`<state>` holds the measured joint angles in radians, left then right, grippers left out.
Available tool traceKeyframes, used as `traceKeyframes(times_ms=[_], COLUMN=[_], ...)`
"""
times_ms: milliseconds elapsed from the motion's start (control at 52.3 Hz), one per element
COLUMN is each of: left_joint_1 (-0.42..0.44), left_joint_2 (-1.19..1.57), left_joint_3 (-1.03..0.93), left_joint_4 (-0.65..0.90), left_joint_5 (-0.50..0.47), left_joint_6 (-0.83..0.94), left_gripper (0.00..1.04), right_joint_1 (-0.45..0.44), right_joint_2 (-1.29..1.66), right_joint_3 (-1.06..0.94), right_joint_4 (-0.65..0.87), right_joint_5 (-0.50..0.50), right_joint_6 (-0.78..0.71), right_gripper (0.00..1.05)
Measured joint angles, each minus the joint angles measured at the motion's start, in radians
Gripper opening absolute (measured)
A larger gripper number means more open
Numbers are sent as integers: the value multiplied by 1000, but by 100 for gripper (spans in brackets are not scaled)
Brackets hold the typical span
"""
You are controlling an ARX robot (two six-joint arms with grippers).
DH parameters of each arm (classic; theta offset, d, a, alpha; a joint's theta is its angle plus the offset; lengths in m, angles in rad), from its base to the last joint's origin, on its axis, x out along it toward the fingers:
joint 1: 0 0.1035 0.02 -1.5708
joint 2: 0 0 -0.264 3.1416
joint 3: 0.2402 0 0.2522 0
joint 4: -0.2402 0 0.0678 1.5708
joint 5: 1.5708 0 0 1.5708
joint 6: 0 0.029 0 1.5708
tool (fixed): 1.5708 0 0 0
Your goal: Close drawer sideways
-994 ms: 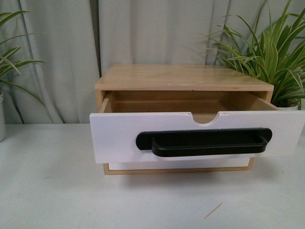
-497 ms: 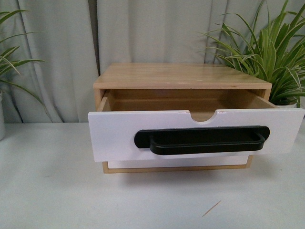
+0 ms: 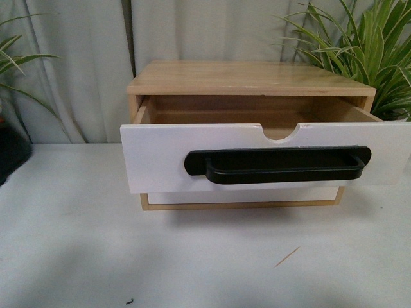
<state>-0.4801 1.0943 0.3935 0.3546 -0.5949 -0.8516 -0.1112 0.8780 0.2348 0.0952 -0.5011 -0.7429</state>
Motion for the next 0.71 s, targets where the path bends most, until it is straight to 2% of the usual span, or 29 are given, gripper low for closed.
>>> traceKeyframes(times_ms=[210,707], left_joint_1=[-69,-132], left_joint_2=[182,393], left_joint_3=[113,239], left_joint_4=[42,71], left_joint_5=[95,147], left_joint_6=[-3,-44], left_gripper=[99,99], right_joint_1=[40,171], right_joint_2=[47,185], right_joint_3=[0,74], right_joint_4=[101,243], right_joint_5=[50,120], right_joint_6=[-40,-42], right_gripper=[96,96])
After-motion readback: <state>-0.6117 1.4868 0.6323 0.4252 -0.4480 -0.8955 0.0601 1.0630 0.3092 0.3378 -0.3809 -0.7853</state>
